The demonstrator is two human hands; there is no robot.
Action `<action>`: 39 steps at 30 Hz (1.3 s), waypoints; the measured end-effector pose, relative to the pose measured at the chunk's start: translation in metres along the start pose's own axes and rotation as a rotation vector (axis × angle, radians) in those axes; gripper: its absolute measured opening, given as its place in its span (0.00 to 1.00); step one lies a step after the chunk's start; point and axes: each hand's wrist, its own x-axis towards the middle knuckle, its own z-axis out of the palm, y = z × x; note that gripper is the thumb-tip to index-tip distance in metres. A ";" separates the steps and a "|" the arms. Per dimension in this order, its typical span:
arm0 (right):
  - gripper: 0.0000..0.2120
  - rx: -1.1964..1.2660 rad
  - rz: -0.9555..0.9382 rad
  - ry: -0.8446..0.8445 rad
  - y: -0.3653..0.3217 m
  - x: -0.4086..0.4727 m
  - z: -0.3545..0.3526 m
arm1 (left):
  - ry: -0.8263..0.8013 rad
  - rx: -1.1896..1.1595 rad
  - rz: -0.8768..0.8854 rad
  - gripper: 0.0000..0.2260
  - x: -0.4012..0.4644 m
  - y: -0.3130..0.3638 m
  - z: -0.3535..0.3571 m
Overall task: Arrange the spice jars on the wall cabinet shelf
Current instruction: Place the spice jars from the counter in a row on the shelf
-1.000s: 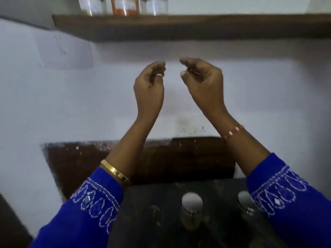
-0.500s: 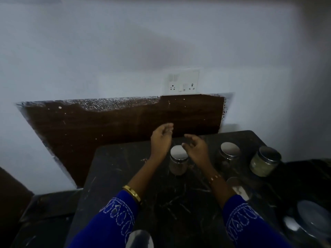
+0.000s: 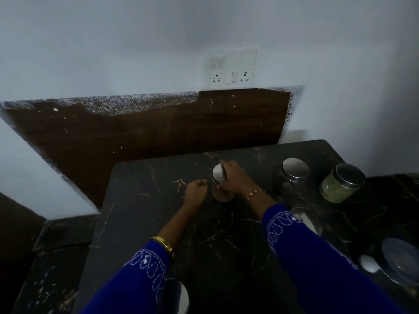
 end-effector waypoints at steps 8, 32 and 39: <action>0.38 0.210 0.115 0.088 0.004 -0.007 0.007 | -0.078 0.212 0.097 0.14 -0.012 -0.007 0.007; 0.12 0.830 -0.055 0.062 -0.053 -0.103 -0.083 | -0.087 -0.621 0.343 0.26 -0.062 0.068 -0.071; 0.07 1.128 -0.189 -0.018 -0.076 -0.120 -0.082 | -0.264 -0.792 0.356 0.29 -0.075 0.077 -0.081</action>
